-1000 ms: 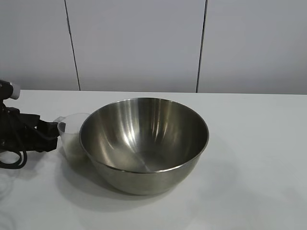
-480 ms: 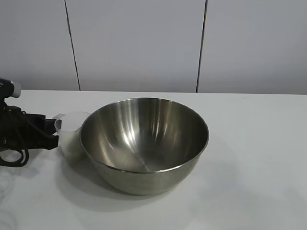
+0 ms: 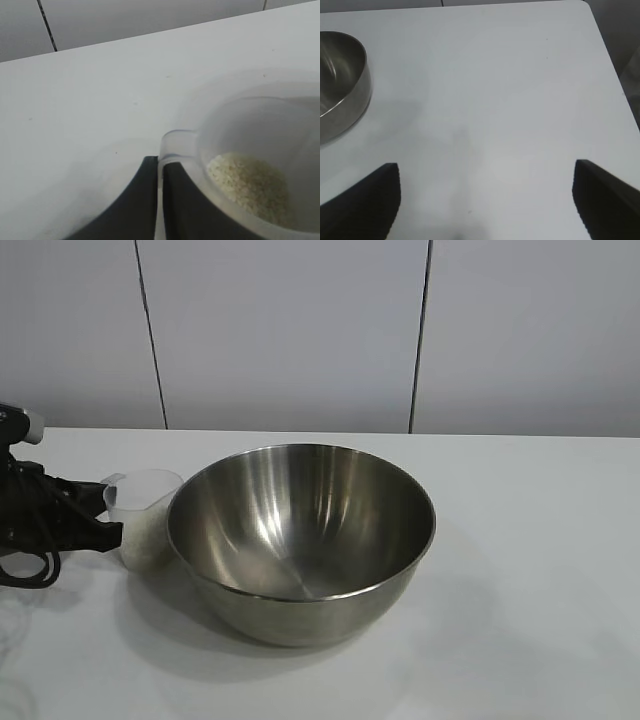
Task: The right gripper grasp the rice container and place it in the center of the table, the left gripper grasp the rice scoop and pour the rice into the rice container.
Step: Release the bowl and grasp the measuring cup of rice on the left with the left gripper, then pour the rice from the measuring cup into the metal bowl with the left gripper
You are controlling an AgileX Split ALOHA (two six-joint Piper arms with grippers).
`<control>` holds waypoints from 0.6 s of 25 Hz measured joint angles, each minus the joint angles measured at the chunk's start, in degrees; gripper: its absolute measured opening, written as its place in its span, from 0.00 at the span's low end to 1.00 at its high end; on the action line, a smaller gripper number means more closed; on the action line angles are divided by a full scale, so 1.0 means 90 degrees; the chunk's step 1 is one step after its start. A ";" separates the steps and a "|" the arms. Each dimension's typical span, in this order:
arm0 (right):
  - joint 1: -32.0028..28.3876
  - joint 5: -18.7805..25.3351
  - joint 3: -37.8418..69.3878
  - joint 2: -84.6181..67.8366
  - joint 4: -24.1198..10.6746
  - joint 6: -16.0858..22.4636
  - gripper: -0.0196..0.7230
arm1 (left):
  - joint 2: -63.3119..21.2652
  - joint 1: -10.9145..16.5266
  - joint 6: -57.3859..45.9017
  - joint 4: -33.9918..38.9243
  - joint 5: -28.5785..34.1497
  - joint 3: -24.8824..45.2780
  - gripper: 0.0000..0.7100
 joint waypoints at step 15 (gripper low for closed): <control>0.0000 -0.0002 0.0000 0.0000 0.0000 0.0000 0.89 | -0.0617 0.0000 0.0073 0.0184 0.0088 0.0000 0.02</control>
